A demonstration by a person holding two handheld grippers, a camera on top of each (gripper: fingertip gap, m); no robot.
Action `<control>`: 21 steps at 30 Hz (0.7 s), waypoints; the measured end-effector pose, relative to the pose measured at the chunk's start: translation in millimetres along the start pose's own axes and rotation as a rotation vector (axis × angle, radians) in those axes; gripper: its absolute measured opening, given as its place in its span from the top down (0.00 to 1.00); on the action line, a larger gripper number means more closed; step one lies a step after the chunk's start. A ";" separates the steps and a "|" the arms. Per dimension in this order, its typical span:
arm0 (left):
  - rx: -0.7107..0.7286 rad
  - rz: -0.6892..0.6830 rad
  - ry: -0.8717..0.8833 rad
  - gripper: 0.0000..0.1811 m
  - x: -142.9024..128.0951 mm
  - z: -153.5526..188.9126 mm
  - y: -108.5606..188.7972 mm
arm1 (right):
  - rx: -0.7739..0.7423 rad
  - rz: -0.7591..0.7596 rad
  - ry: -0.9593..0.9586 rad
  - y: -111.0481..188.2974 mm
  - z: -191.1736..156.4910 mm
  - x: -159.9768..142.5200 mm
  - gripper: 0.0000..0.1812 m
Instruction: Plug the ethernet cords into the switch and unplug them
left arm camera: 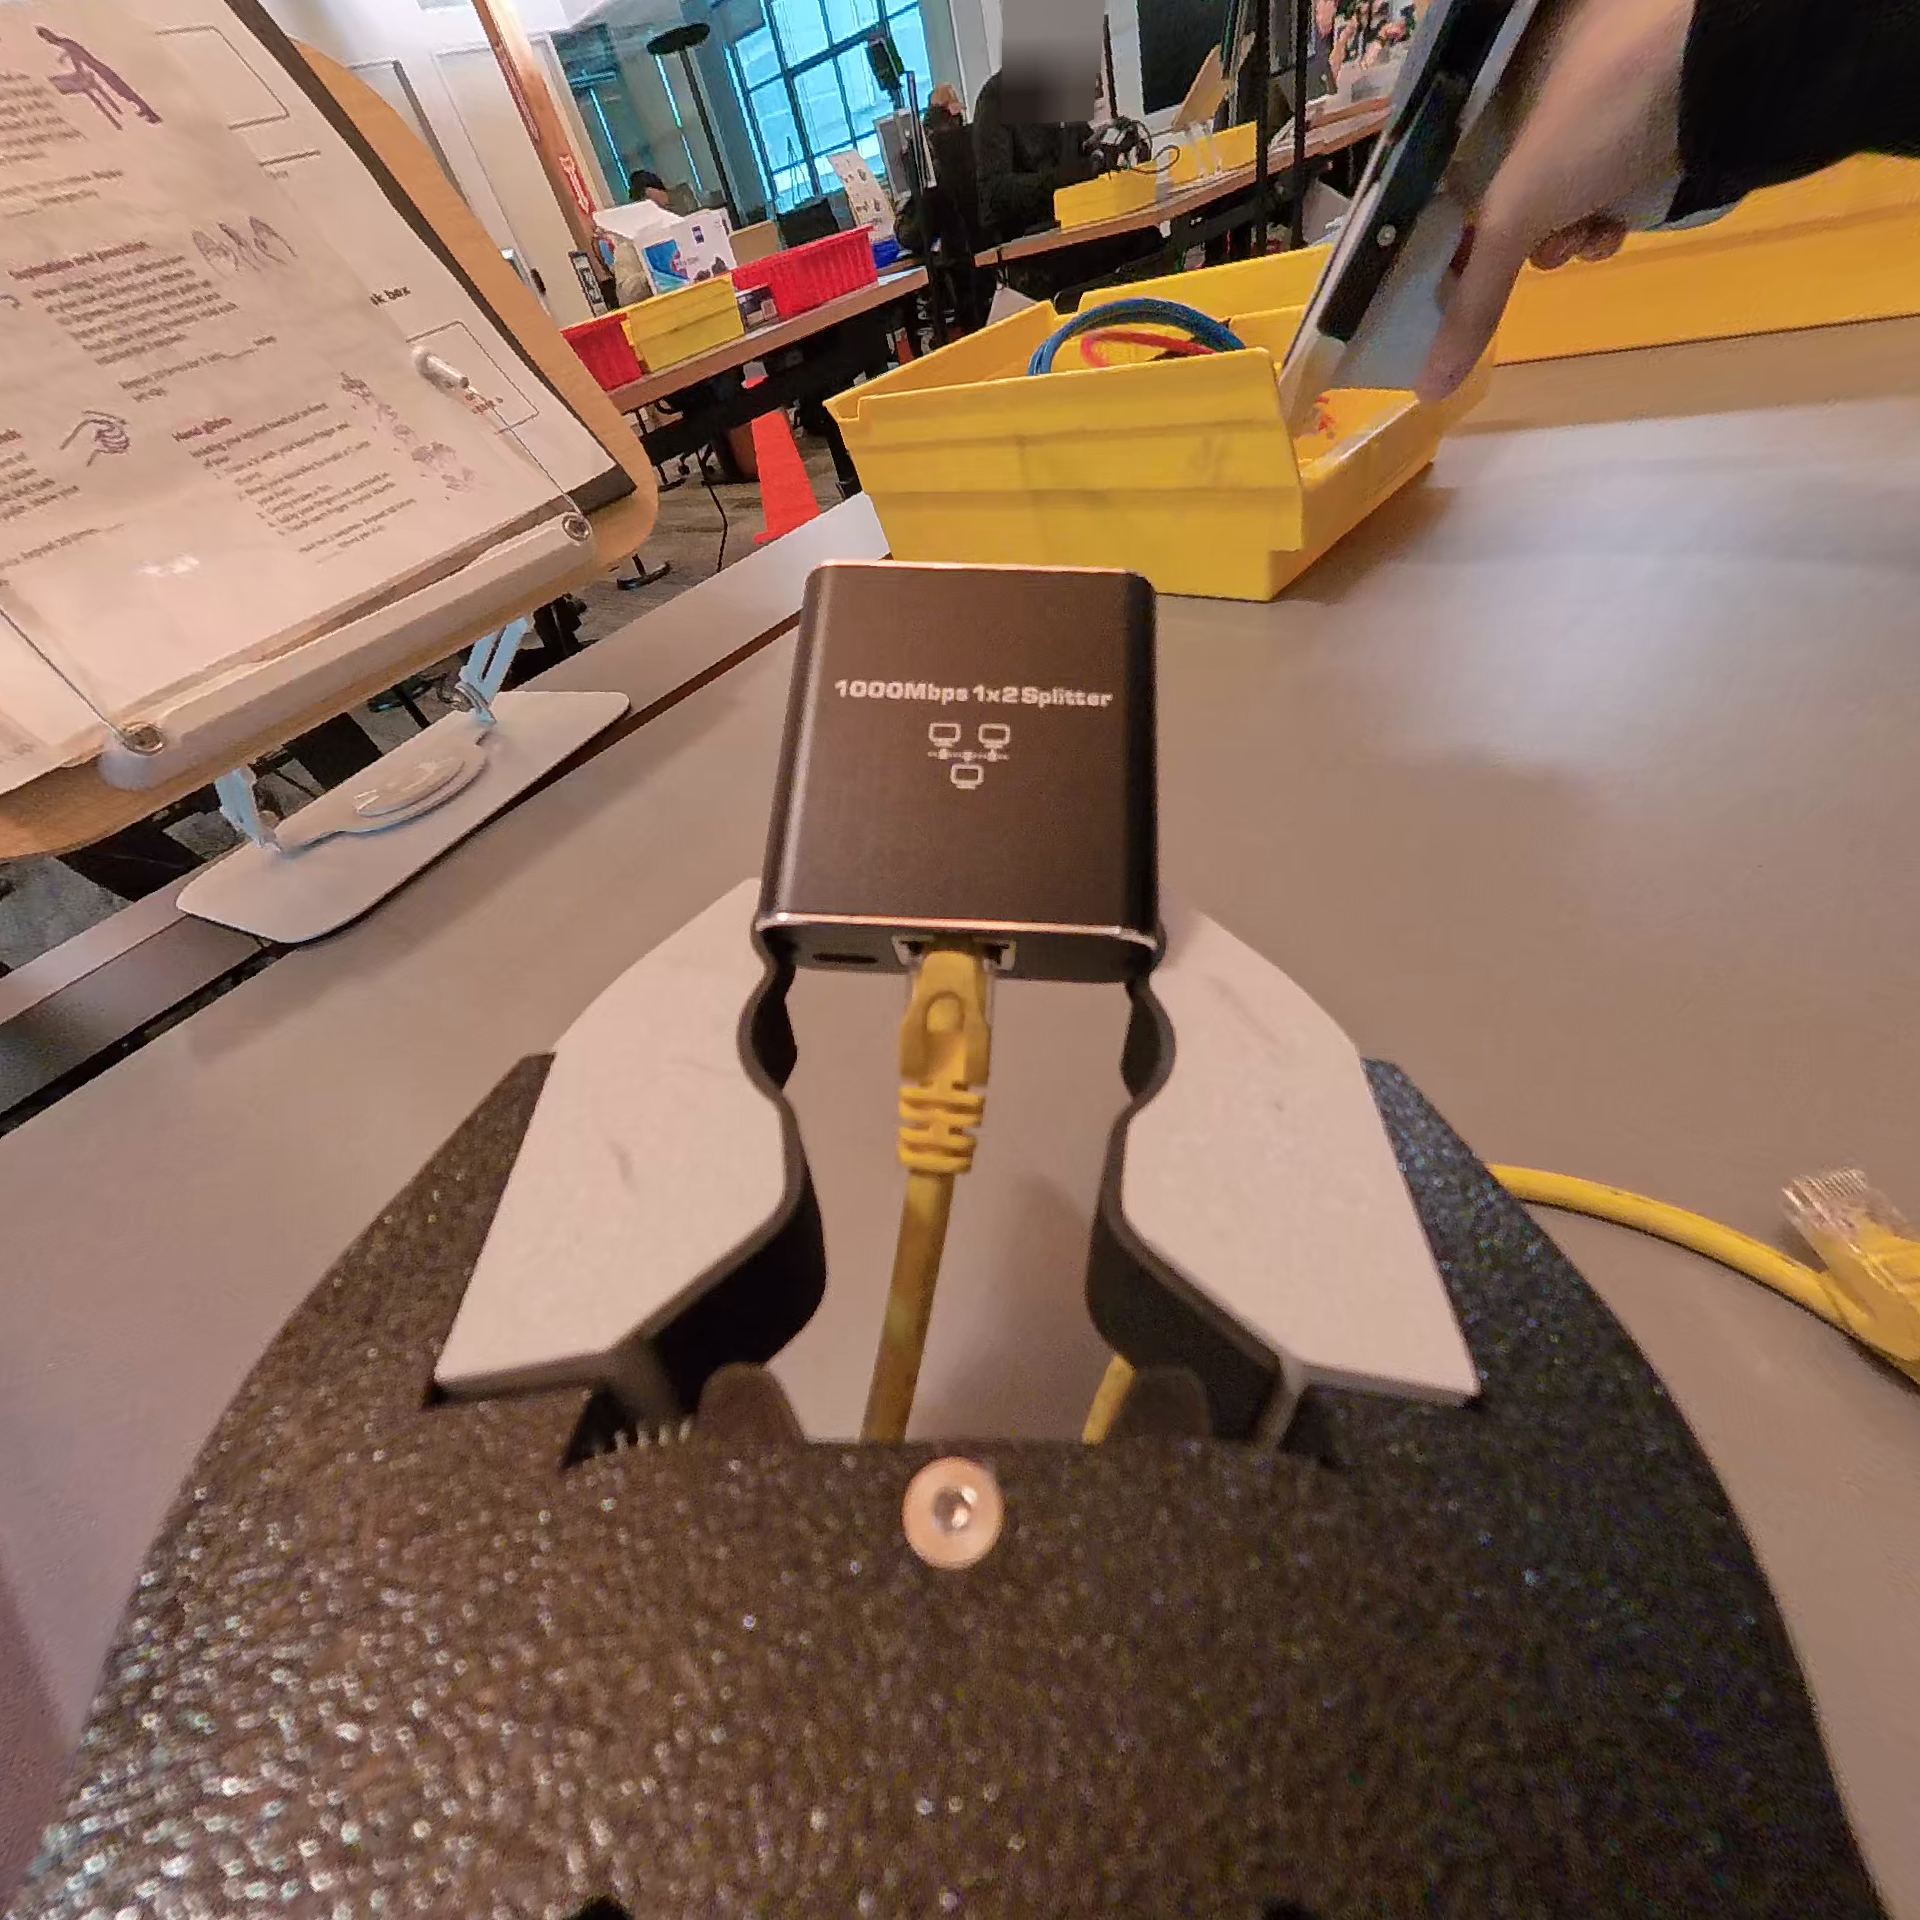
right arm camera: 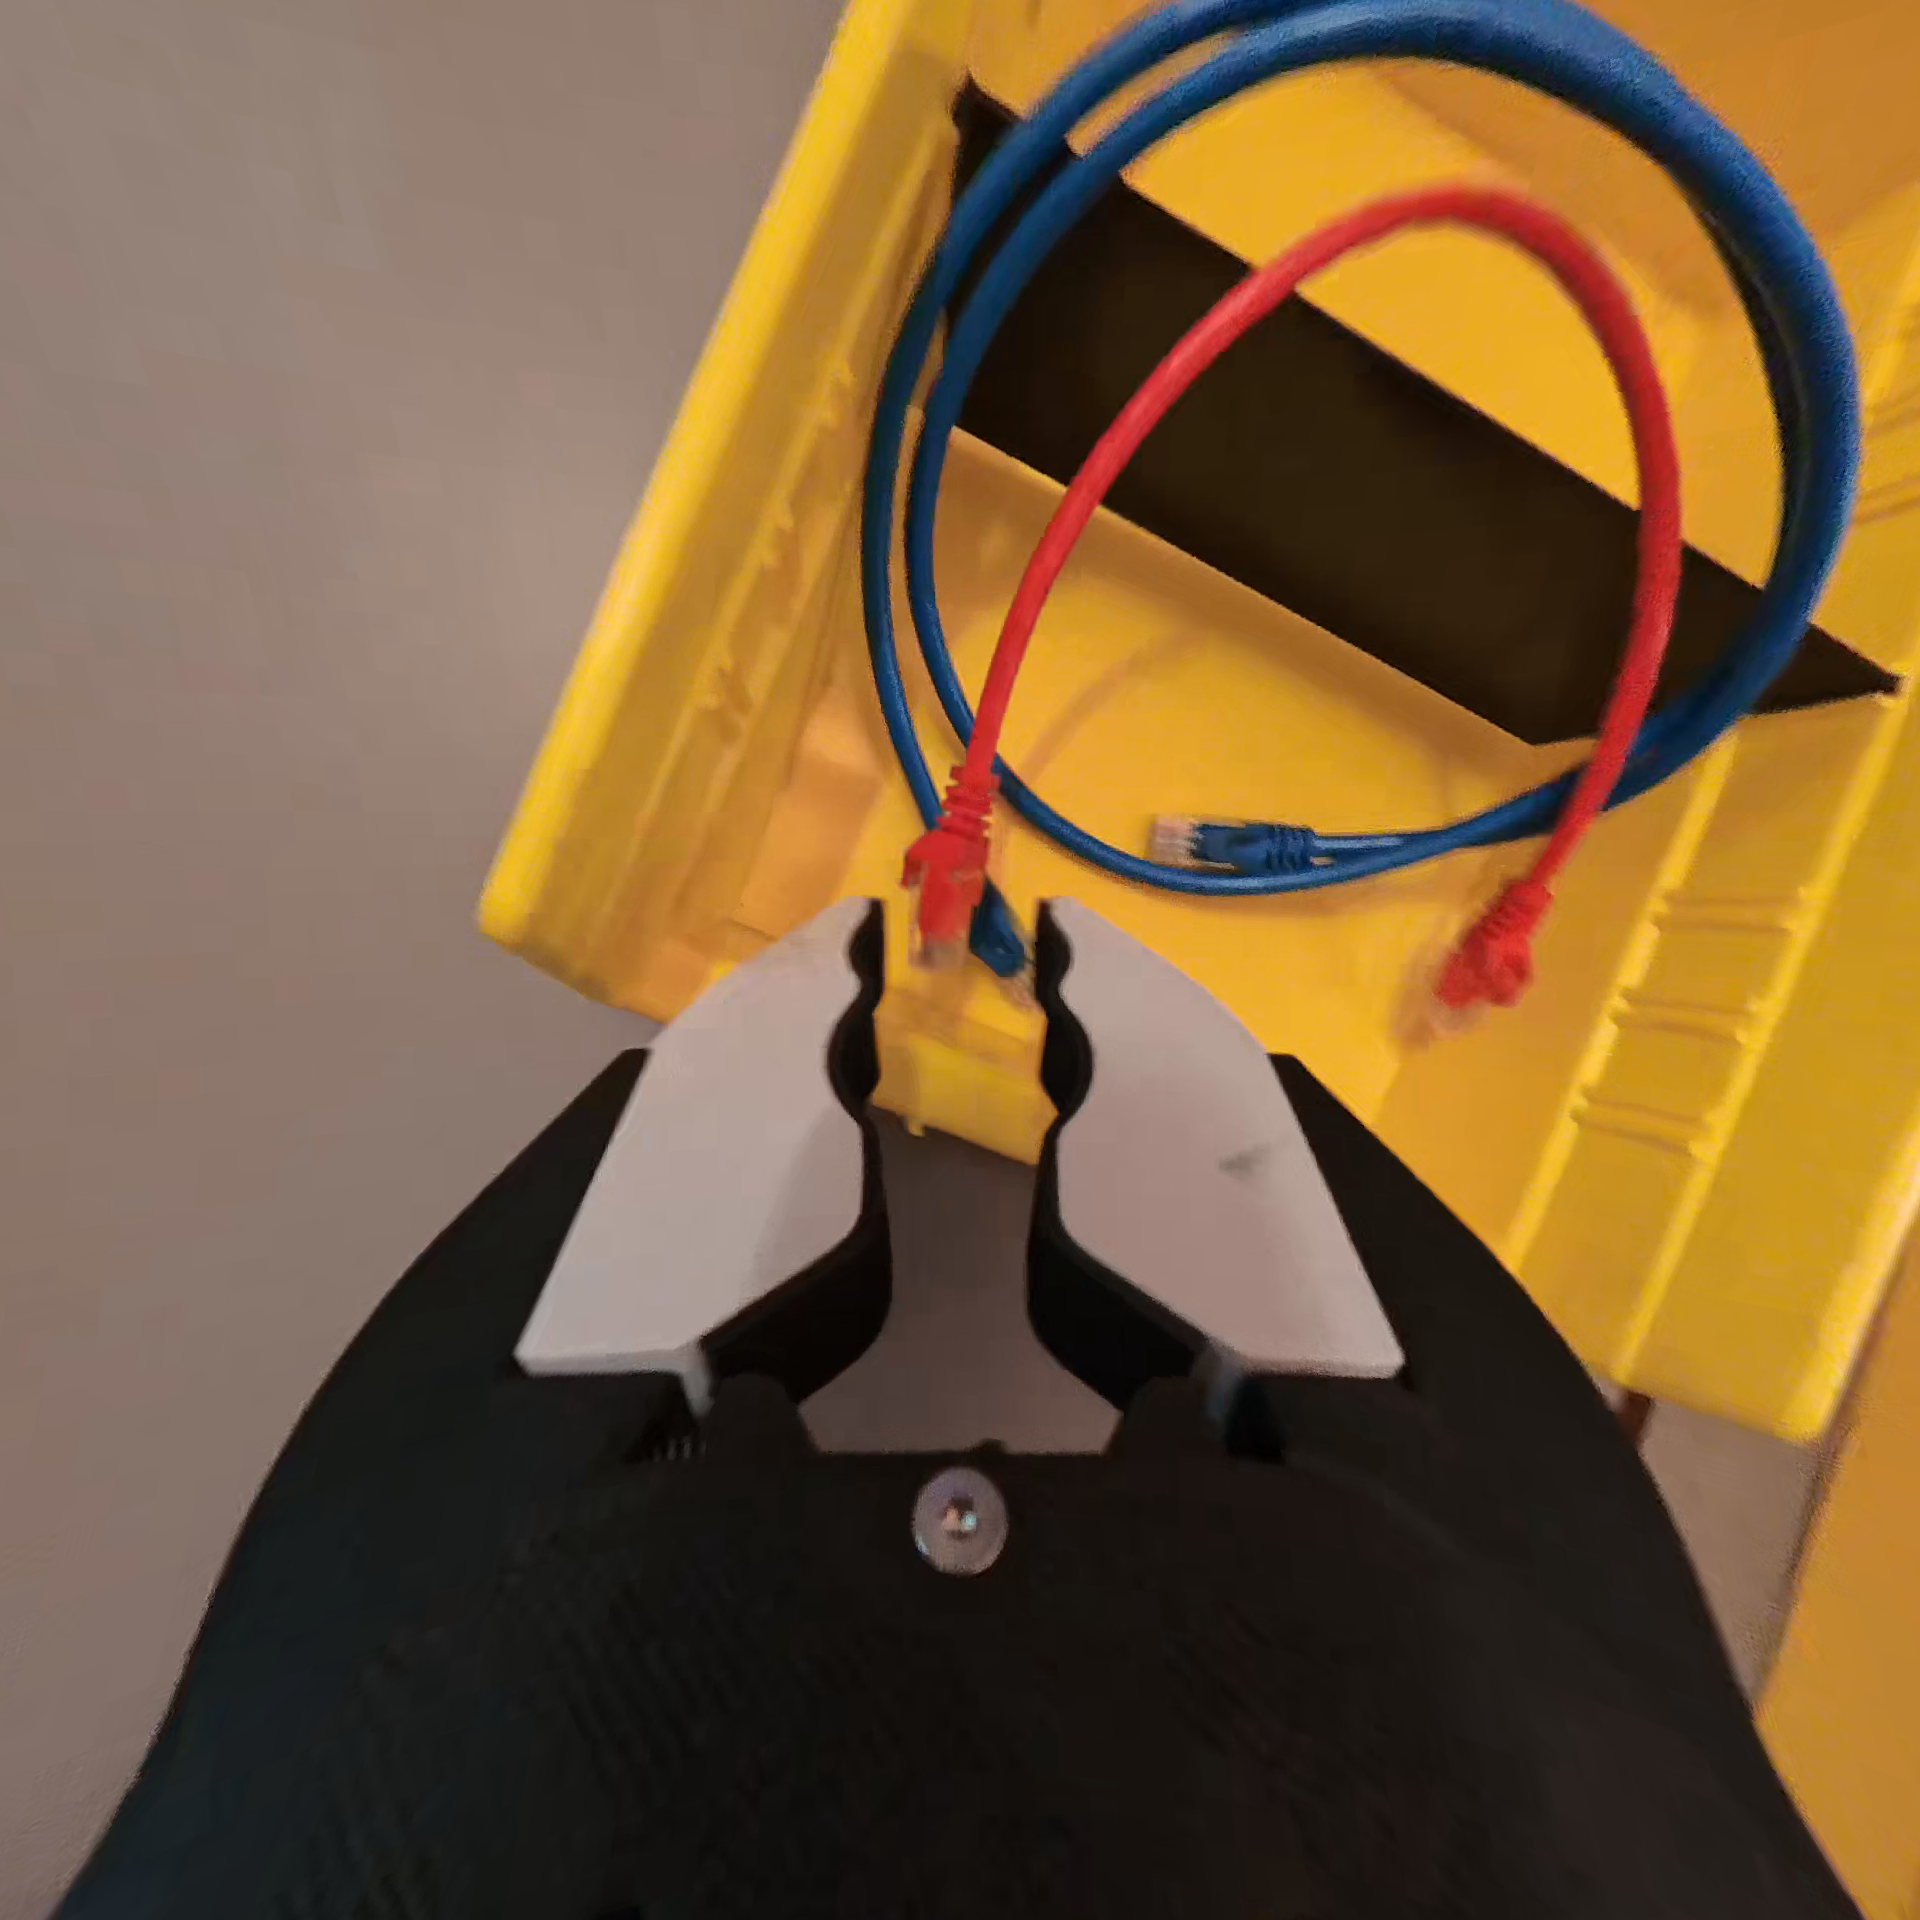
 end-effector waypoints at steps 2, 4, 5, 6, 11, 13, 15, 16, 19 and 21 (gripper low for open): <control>-0.002 0.003 0.005 0.67 0.3 -0.4 0.5 | 0.029 0.050 -0.025 7.7 -5.0 7.2 0.75; -0.009 0.003 0.010 0.67 0.2 -0.3 0.8 | 0.044 0.110 -0.032 24.2 -13.2 13.5 0.67; -0.013 0.002 0.010 0.67 0.2 0.0 1.0 | 0.047 0.141 -0.018 34.8 -19.3 16.8 0.65; -0.023 -0.001 0.007 0.67 -0.1 1.0 0.8 | 0.090 0.194 0.031 45.5 -34.0 23.7 0.63; -0.176 -0.051 -0.032 0.67 -5.5 18.5 -0.6 | 0.449 0.459 0.648 105.3 -179.5 46.8 0.52; -0.288 -0.082 -0.056 0.67 -8.9 30.9 2.6 | 0.487 0.538 0.882 114.9 -235.0 48.2 0.50; -0.376 -0.112 -0.100 0.67 -11.1 40.5 8.9 | 0.492 0.561 1.030 113.9 -276.7 48.0 0.51; -0.418 -0.135 -0.127 0.67 -12.7 45.0 13.1 | 0.493 0.569 1.066 112.4 -291.7 49.0 0.51; -0.478 -0.199 -0.206 0.66 -16.7 50.8 23.7 | 0.515 0.612 1.082 109.1 -321.0 55.9 0.54; -0.489 -0.203 -0.230 0.67 -14.3 52.7 27.7 | 0.536 0.580 1.076 101.4 -329.3 55.6 0.56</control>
Point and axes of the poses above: each gripper's, where its closed fingertips meet, y back along the fingers, x out of its top, z = x × y across the jaws, the point moved 2 cm from there along y, back along the fingers, and after that the axes turned 11 degrees about y, right-handed, at the moved point
